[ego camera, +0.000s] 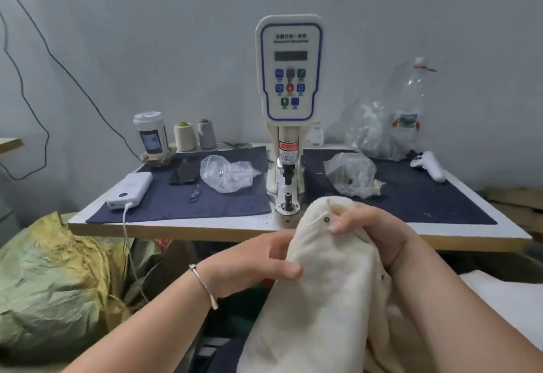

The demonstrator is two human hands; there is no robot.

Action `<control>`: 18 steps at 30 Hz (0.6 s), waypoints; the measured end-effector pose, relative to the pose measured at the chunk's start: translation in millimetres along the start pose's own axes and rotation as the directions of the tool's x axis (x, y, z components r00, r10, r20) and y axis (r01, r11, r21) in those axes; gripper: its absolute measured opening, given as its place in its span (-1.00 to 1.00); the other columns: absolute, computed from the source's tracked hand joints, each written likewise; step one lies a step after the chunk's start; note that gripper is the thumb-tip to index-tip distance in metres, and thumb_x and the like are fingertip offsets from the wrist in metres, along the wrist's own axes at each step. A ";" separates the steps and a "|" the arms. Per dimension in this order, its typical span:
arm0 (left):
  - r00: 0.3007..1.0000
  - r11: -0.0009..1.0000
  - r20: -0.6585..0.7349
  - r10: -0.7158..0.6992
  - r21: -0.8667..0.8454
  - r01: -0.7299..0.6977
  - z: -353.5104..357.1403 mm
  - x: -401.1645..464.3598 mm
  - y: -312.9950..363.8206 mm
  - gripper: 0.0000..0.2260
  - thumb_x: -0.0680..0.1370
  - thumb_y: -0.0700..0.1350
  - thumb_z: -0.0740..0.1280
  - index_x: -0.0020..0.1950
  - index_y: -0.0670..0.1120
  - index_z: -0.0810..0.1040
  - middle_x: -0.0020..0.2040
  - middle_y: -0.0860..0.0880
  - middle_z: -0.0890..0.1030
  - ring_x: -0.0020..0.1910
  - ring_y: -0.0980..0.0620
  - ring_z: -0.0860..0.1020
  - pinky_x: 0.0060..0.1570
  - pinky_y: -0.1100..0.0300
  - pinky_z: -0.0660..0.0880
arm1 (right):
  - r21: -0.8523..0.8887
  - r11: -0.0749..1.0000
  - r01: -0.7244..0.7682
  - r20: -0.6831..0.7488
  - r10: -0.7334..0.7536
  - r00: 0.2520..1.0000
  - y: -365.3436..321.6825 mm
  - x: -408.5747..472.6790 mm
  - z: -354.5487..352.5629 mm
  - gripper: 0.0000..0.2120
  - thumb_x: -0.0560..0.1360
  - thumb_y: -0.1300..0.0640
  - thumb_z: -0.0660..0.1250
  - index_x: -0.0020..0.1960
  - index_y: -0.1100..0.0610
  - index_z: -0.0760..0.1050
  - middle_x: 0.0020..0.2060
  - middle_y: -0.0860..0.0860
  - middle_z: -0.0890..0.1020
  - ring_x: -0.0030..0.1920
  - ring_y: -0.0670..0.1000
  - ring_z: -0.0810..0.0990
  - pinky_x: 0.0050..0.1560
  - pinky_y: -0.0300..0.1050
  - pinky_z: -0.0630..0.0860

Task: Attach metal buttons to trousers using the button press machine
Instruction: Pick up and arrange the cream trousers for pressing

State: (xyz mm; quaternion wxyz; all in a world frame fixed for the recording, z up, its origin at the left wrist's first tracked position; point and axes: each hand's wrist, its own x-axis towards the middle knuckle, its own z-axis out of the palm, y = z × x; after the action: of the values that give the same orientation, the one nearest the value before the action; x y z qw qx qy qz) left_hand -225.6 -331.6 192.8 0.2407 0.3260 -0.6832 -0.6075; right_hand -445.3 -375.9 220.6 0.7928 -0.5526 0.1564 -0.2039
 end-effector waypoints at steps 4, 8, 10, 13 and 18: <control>0.979 0.993 -0.167 -0.117 -0.055 0.109 -36.0 -16.1 -11.2 -0.64 0.42 -0.10 0.52 0.19 -0.13 0.64 0.10 -0.17 0.66 0.03 -0.06 0.63 0.03 0.10 0.55 | -0.202 0.952 -0.231 -0.271 0.172 0.947 12.3 11.2 -26.6 -0.69 0.30 0.14 0.51 0.01 0.23 0.63 -0.14 0.13 0.66 -0.22 0.02 0.64 -0.22 -0.16 0.55; 0.918 0.955 -0.356 -0.173 -0.288 0.068 -72.1 -30.7 -23.6 -0.62 0.46 -0.07 0.44 0.21 -0.23 0.60 0.18 -0.36 0.60 0.07 -0.23 0.60 0.05 0.02 0.56 | -0.198 0.896 -0.396 -0.478 0.264 0.837 33.7 24.9 -50.1 -0.60 0.32 -0.06 0.55 0.03 0.11 0.54 -0.26 0.00 0.54 -0.42 -0.12 0.41 -0.47 -0.31 0.26; 0.877 0.954 -0.440 -0.194 -0.294 0.063 -75.7 -26.8 -31.1 -0.69 0.50 -0.09 0.45 0.15 -0.25 0.60 0.11 -0.33 0.63 -0.01 -0.20 0.61 -0.05 0.07 0.58 | -0.251 0.815 -0.521 -0.501 0.351 0.791 45.9 35.8 -54.7 -0.61 0.34 -0.21 0.47 -0.05 0.05 0.50 -0.31 -0.06 0.46 -0.39 -0.11 0.33 -0.39 -0.25 0.19; 0.798 0.961 -0.556 -0.234 -0.259 0.102 -81.9 -20.3 -36.7 -0.71 0.46 -0.05 0.43 0.03 -0.25 0.61 -0.05 -0.29 0.65 -0.16 -0.13 0.61 -0.20 0.12 0.55 | -0.419 0.627 -0.657 -0.541 0.408 0.735 66.0 47.6 -58.8 -0.54 0.33 -0.40 0.34 -0.11 -0.02 0.58 -0.16 -0.13 0.61 -0.13 -0.11 0.53 -0.08 -0.22 0.45; 0.703 0.951 -0.641 -0.309 -0.228 0.210 -110.7 -27.8 -25.0 -0.60 0.31 0.05 0.57 0.02 -0.19 0.70 -0.02 -0.25 0.70 -0.09 -0.22 0.67 0.00 -0.03 0.56 | -0.476 0.656 -0.586 -0.544 0.304 0.782 70.6 39.2 -69.6 -0.69 0.37 -0.23 0.46 -0.07 -0.01 0.67 -0.18 -0.15 0.66 -0.09 -0.13 0.58 0.05 -0.18 0.47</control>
State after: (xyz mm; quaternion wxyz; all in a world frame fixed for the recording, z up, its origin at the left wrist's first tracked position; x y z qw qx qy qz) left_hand -122.9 -386.9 186.2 0.4034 0.5977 -0.4542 -0.5231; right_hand -433.5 -430.3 129.7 0.5366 -0.6675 0.5141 -0.0475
